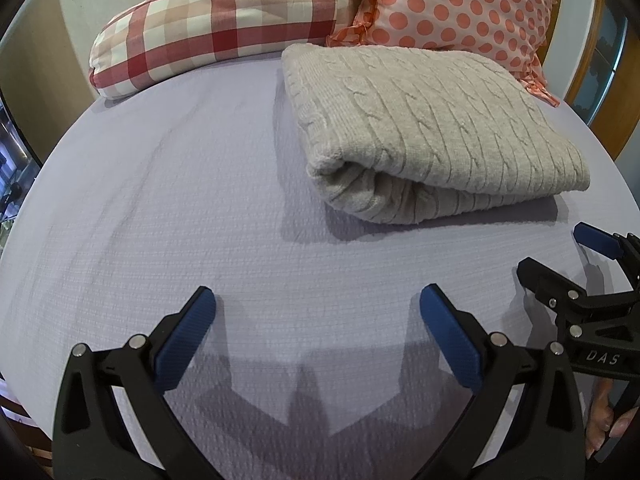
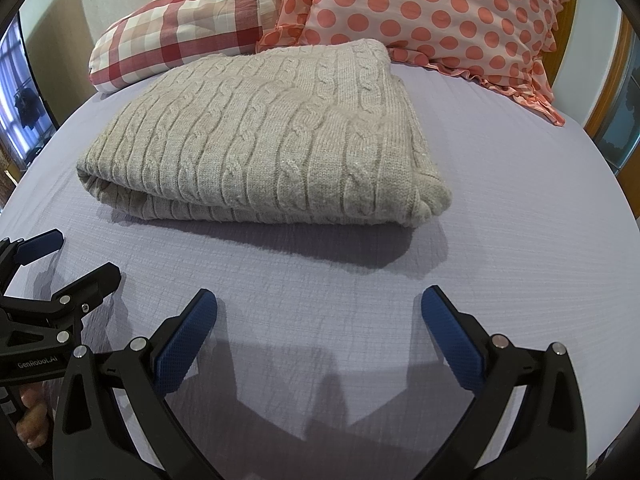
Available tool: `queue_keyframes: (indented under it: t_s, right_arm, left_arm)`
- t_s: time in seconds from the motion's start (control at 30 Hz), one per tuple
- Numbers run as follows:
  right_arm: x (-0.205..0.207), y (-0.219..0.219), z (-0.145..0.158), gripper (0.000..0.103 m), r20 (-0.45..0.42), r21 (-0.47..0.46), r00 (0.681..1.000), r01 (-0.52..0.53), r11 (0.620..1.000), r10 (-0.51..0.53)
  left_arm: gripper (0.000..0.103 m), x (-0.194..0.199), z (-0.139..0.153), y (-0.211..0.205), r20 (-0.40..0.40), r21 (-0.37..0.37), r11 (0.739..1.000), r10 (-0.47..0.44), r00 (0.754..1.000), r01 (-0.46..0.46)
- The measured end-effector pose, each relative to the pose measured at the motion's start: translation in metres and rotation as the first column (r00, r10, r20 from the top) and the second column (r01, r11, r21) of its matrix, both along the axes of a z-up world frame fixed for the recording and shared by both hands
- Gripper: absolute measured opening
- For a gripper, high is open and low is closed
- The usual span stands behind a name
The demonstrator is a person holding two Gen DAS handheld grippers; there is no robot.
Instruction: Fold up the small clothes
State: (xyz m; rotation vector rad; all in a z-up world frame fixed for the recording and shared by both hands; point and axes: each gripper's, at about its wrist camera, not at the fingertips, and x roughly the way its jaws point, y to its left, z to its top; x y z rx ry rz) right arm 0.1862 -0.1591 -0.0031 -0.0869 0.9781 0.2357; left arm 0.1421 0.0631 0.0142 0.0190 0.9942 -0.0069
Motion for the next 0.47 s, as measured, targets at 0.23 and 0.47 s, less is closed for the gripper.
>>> queue_keyframes:
  t_s: [0.23, 0.47]
  right_arm:
    - [0.0, 0.0002, 0.0, 0.102, 0.0, 0.0, 1.0, 0.0, 1.0, 0.0]
    - [0.0001, 0.0004, 0.0, 0.102, 0.0, 0.0, 1.0, 0.001, 1.0, -0.001]
  left_arm:
    - [0.101, -0.0002, -0.0001, 0.0003, 0.001, -0.001, 1.0, 0.001, 1.0, -0.001]
    - [0.101, -0.0013, -0.0007, -0.0006, 0.006, 0.002, 1.0, 0.0, 1.0, 0.0]
